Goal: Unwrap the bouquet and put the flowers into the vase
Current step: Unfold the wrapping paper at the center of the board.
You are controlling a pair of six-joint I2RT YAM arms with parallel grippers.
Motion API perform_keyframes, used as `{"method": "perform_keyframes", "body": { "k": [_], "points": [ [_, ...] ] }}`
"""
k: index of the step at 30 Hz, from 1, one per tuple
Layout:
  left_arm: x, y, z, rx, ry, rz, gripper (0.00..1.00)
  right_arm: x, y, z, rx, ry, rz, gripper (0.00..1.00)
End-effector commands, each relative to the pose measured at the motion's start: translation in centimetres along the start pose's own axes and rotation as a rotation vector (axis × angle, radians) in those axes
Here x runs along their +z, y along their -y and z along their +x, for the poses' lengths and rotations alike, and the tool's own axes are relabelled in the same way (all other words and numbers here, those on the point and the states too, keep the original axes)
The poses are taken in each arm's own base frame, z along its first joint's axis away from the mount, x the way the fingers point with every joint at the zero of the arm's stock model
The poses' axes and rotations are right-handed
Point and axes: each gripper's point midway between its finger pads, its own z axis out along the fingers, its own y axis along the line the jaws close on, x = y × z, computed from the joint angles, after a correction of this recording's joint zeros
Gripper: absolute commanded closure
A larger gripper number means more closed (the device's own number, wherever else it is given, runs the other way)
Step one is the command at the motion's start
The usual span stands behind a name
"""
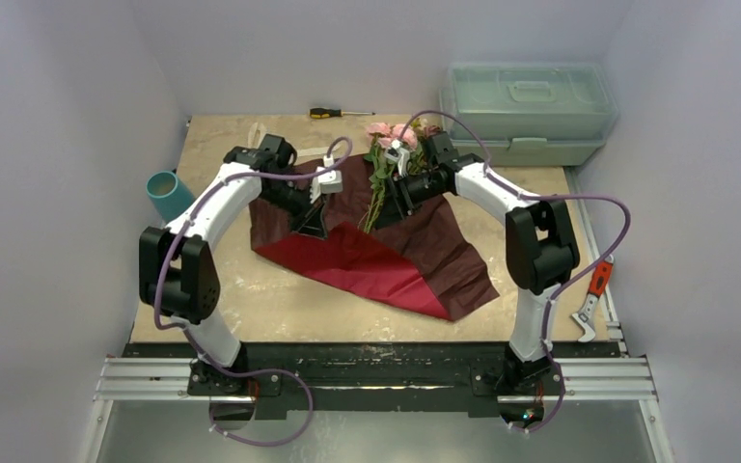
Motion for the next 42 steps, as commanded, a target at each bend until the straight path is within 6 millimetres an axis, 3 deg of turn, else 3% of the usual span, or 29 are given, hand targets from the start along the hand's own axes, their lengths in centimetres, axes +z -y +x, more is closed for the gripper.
{"method": "perform_keyframes", "body": {
  "k": [1,6,11,14,17,20,22,24,27,30,34,37,39,42],
  "points": [
    [-1.2,2.6,2.4,0.167,-0.081,0.006,1.00,0.1,-1.5,-0.9,0.021,0.058,-0.056,0.37],
    [-2.2,4.8,4.2,0.244,-0.149,0.025,1.00,4.2,-1.4,2.7,-0.030,-0.084,-0.008,0.41],
    [-3.5,6.5,4.0,0.284,-0.157,0.004,1.00,6.5,-1.7,5.7,-0.087,-0.177,0.001,0.43],
    [-4.8,6.7,2.3,0.290,-0.123,-0.080,0.70,7.1,-2.5,7.0,-0.128,-0.211,-0.004,0.43],
    [-6.9,5.5,-2.2,0.192,0.020,-0.260,0.41,7.3,-4.1,7.6,-0.144,-0.230,-0.043,0.44],
    [-10.6,3.1,-7.0,-0.026,0.295,-0.425,0.28,7.7,-5.6,7.5,-0.178,-0.212,-0.049,0.43],
    [-13.4,0.8,-7.8,-0.221,0.468,-0.502,0.22,8.0,-6.1,7.7,-0.186,-0.205,-0.046,0.42],
    [-14.6,-1.5,-6.5,-0.348,0.511,-0.568,0.21,8.7,-6.3,8.5,-0.186,-0.224,-0.043,0.41],
    [-13.7,-3.7,-3.5,-0.461,0.435,-0.629,0.21,9.6,-6.2,10.2,-0.186,-0.267,-0.033,0.41],
    [-12.9,-5.3,-0.7,-0.554,0.383,-0.639,0.21,9.8,-7.5,10.5,-0.195,-0.275,-0.077,0.38],
    [-10.8,-6.2,2.5,-0.580,0.282,-0.617,0.20,9.7,-9.4,10.4,-0.191,-0.268,-0.169,0.29],
    [-8.8,-6.5,6.3,-0.592,0.145,-0.602,0.21,9.8,-9.1,11.1,-0.198,-0.286,-0.179,0.09],
    [-7.5,-6.2,9.1,-0.614,0.036,-0.570,0.23,9.7,-8.9,11.7,-0.199,-0.304,-0.182,0.08],
    [-5.5,-6.0,11.8,-0.595,-0.100,-0.555,0.27,9.5,-8.2,12.4,-0.207,-0.327,-0.154,0.09]
  ]
}}
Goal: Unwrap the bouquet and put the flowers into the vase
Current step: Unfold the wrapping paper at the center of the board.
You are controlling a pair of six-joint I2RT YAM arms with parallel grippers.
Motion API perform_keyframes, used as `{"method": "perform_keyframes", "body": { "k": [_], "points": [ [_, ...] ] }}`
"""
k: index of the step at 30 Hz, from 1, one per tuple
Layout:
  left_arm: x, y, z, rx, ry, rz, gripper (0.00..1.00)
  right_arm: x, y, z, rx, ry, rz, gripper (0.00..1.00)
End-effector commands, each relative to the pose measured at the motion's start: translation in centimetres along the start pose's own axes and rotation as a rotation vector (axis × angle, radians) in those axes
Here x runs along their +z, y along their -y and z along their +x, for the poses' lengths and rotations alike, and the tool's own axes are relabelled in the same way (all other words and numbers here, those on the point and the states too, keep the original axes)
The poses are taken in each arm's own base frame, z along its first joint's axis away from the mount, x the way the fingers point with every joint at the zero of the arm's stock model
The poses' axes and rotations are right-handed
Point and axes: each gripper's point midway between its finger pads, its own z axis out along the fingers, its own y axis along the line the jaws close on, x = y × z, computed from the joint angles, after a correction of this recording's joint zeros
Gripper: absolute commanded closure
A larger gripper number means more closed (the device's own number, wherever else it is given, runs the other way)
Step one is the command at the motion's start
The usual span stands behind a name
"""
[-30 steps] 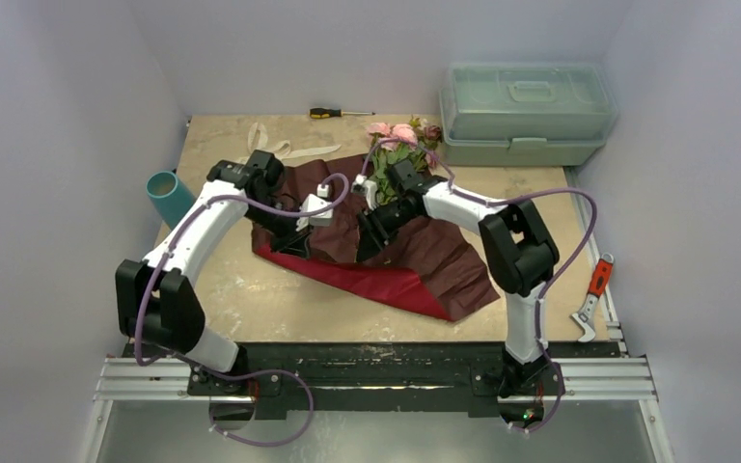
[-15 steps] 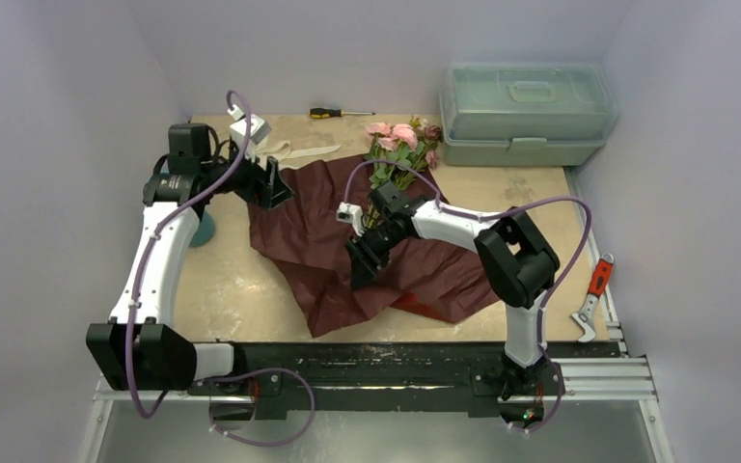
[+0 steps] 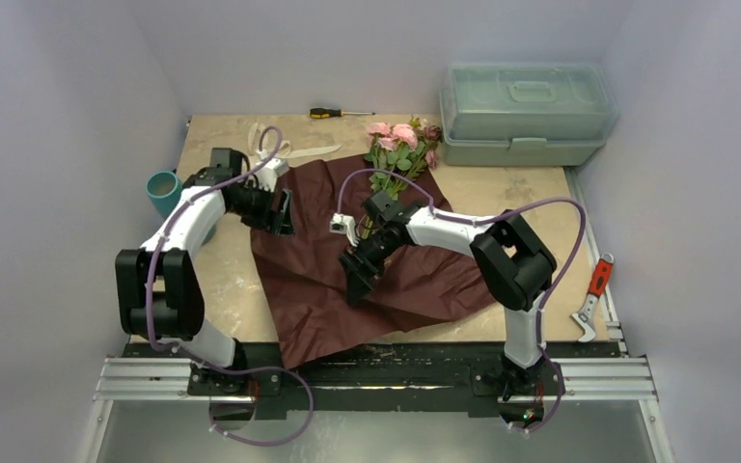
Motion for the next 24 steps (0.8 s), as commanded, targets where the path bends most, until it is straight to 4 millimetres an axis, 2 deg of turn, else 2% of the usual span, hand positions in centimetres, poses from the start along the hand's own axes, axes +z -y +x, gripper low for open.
{"method": "perform_keyframes", "body": {
  "k": [1,4,7,14,20,24],
  "points": [
    [2.0,-1.2,4.4,0.100,-0.180,-0.053,0.28,-0.4,-0.3,1.1,-0.040,-0.025,-0.007,0.10],
    [3.5,-2.4,5.9,0.093,-0.248,-0.109,0.33,-0.5,0.6,2.4,-0.039,-0.069,0.041,0.13],
    [4.4,-3.7,6.7,0.092,-0.290,-0.174,0.36,-1.1,2.5,3.8,-0.044,-0.120,0.156,0.14],
    [4.9,-6.9,7.1,0.093,-0.339,-0.320,0.39,-4.6,6.1,6.1,-0.134,-0.190,0.472,0.13],
    [4.5,-8.2,7.0,0.106,-0.339,-0.357,0.37,-6.8,7.2,7.5,-0.167,-0.229,0.606,0.12],
    [4.0,-8.6,6.0,0.132,-0.315,-0.372,0.33,-7.2,7.0,7.2,-0.170,-0.215,0.618,0.12]
  ]
}}
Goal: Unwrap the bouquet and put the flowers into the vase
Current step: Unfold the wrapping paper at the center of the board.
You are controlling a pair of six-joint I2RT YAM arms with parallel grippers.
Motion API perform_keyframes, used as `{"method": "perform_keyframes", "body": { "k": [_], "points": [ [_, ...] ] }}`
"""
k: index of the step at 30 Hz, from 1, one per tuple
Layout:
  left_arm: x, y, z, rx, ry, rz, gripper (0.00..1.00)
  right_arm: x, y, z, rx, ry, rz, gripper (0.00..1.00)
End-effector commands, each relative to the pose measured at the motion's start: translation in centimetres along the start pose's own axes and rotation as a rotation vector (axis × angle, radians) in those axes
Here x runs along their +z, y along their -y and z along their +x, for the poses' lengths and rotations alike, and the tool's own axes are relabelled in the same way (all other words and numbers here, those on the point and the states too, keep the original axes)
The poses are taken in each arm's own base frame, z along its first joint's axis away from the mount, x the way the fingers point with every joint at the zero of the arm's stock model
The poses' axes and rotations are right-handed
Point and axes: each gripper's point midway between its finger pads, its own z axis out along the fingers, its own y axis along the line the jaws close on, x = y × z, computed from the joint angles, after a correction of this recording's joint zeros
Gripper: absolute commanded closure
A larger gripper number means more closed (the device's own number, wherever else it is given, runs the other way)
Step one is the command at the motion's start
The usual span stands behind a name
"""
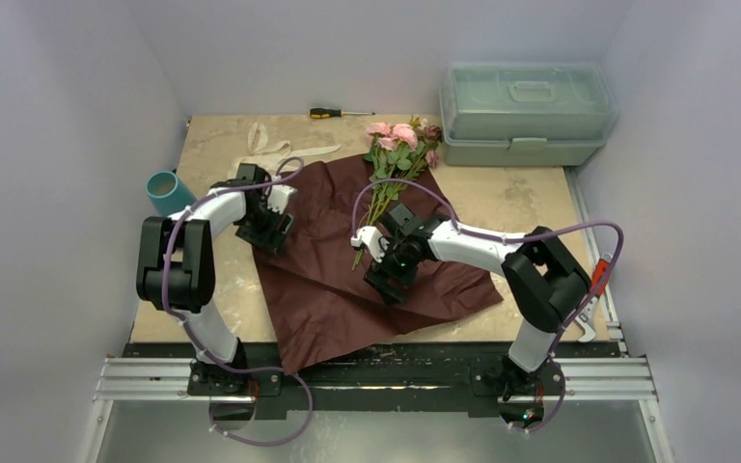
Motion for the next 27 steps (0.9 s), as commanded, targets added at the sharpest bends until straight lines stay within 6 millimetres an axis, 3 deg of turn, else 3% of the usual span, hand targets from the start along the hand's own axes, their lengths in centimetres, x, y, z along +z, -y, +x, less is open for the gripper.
{"method": "perform_keyframes", "body": {
  "k": [1,4,6,9,11,17,25,27],
  "points": [
    [-1.3,-1.8,-2.0,0.030,0.064,-0.051,0.32,-1.1,1.3,0.7,-0.022,-0.021,0.089,0.12],
    [-3.8,1.1,-4.5,0.127,0.176,0.086,0.28,-2.3,0.4,-0.8,-0.019,0.040,0.059,0.12],
    [-5.8,5.4,-5.2,0.276,0.263,0.235,0.26,-2.6,0.2,-1.6,-0.018,0.062,0.047,0.11],
    [-7.2,10.2,-3.8,0.489,0.308,0.315,0.25,-1.4,0.2,-1.6,0.027,0.026,0.003,0.13],
    [-7.2,11.7,-2.5,0.571,0.310,0.332,0.25,-0.8,0.7,-1.3,0.048,0.012,-0.007,0.13],
    [-4.4,12.2,0.9,0.727,0.246,0.281,0.28,-0.6,2.4,0.0,0.137,0.007,-0.021,0.15],
    [0.0,8.4,3.8,0.814,0.096,0.067,0.27,0.0,3.5,2.4,0.181,-0.044,-0.013,0.15],
    [0.5,7.5,3.8,0.825,0.086,0.017,0.25,0.5,4.0,2.6,0.195,-0.051,-0.004,0.15]
  ]
}}
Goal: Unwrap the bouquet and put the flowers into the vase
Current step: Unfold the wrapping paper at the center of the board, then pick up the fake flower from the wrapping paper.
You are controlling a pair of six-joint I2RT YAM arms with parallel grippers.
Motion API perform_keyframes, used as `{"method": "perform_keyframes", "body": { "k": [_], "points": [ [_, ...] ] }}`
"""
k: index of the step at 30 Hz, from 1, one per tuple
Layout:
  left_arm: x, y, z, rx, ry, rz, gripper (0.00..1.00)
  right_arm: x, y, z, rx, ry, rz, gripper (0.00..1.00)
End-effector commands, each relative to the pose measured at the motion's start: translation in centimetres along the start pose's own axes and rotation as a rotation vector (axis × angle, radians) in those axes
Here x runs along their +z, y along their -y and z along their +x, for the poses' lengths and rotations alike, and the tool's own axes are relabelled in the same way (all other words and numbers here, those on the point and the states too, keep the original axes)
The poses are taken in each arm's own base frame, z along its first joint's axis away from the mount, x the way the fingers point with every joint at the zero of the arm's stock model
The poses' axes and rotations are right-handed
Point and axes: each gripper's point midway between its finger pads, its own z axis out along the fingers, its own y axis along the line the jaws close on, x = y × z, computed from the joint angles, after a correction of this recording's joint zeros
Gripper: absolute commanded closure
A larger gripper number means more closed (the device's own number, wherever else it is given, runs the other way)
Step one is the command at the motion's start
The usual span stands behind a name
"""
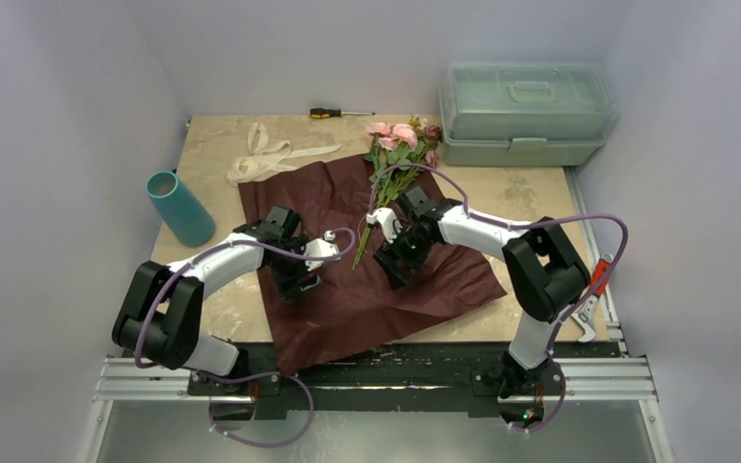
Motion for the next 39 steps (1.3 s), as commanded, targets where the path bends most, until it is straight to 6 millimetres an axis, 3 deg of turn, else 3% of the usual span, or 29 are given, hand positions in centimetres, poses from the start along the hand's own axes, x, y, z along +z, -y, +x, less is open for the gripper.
{"method": "perform_keyframes", "body": {
  "k": [1,5,9,11,13,15,18,24,27,31,35,39],
  "points": [
    [0.7,-3.7,1.4,0.076,-0.079,-0.174,0.23,1.7,1.0,2.0,0.041,-0.075,0.013,0.15],
    [1.1,-5.8,1.8,0.038,-0.111,-0.194,0.25,2.2,2.8,1.1,0.065,-0.076,0.036,0.16],
    [0.0,-8.0,1.3,-0.002,-0.074,-0.210,0.27,0.6,3.9,-1.3,0.055,-0.013,0.055,0.16],
    [-1.6,-8.5,-1.5,-0.036,0.014,-0.193,0.30,-0.8,3.7,-2.9,0.061,0.049,0.033,0.17],
    [-4.2,-8.8,-6.1,-0.080,0.183,-0.164,0.31,-2.8,3.3,-4.9,0.076,0.141,0.018,0.17],
    [-6.8,-9.2,-10.5,-0.125,0.343,-0.168,0.31,-5.4,2.9,-7.2,0.110,0.257,0.005,0.17],
    [-9.2,-10.5,-15.3,-0.200,0.470,-0.202,0.32,-9.4,3.8,-10.3,0.167,0.427,0.030,0.18],
    [-10.6,-13.3,-20.7,-0.397,0.636,-0.171,0.28,-14.2,8.6,-14.0,0.408,0.603,0.083,0.34],
    [-10.3,-14.4,-22.9,-0.494,0.733,-0.168,0.30,-14.7,10.5,-15.7,0.498,0.655,0.091,0.35],
    [-8.3,-14.8,-24.6,-0.618,0.761,-0.123,0.34,-14.5,12.4,-17.9,0.584,0.731,0.094,0.35],
    [-6.1,-15.0,-24.7,-0.660,0.733,-0.105,0.35,-12.9,14.6,-19.4,0.677,0.749,0.090,0.37],
    [-5.1,-15.3,-24.1,-0.659,0.686,-0.121,0.34,-11.3,18.5,-18.7,0.862,0.734,0.227,0.48]
  ]
}}
